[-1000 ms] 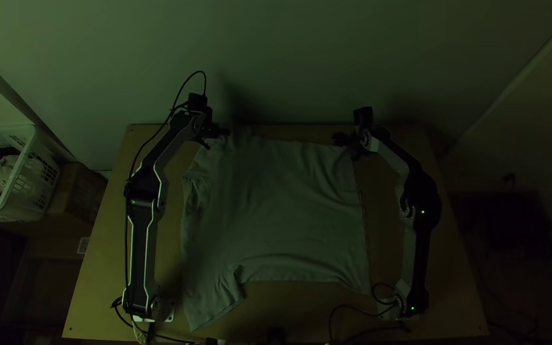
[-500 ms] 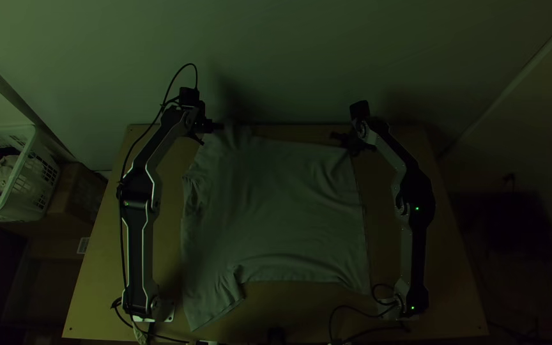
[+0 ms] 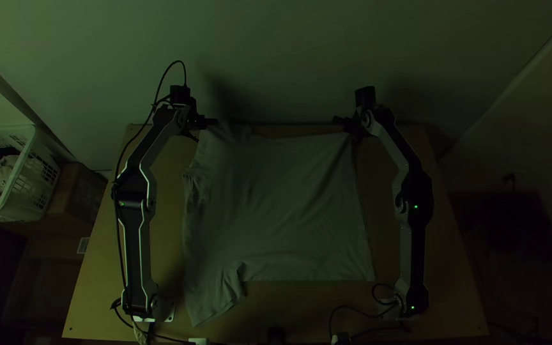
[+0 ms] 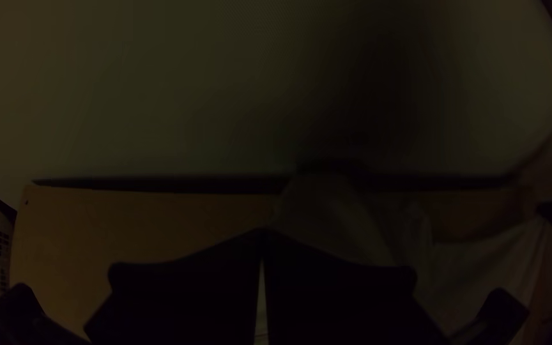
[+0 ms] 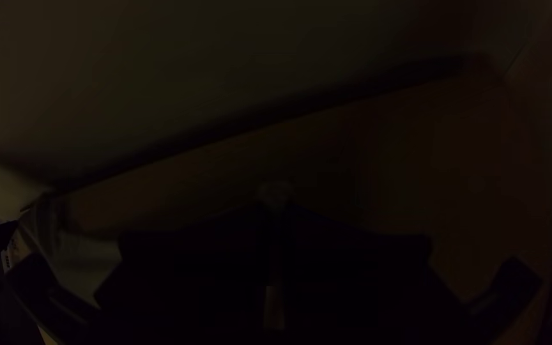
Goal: Fold the t-shirt
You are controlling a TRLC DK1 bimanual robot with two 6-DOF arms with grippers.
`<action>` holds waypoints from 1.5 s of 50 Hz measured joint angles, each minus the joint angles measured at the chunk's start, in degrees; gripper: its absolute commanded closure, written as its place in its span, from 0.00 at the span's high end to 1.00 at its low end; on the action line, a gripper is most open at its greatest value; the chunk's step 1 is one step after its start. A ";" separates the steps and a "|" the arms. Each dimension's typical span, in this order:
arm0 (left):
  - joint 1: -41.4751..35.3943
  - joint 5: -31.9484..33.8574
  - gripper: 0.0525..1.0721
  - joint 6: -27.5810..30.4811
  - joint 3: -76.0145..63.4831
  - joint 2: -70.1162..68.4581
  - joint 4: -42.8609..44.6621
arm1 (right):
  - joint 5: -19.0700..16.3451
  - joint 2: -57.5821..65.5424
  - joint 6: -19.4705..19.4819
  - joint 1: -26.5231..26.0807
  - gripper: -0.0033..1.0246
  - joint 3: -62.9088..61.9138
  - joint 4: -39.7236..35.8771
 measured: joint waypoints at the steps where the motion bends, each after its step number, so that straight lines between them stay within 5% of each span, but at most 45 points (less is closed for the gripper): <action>1: 0.22 0.20 0.03 -0.15 0.00 0.00 0.28 | 0.02 0.13 0.00 -0.20 0.03 0.20 0.02; 21: 1.14 2.71 0.03 -1.29 -3.54 -5.70 -2.75 | 0.52 1.14 -1.51 -1.20 0.03 0.26 -6.47; 46: 0.81 4.22 0.03 -1.68 -25.51 -21.90 2.05 | 0.57 -2.14 -4.37 -0.94 0.03 -0.44 -15.30; 75: 1.33 6.80 0.03 -1.86 -49.86 -40.87 6.32 | 1.66 -16.13 -6.58 1.42 0.03 -18.99 -16.24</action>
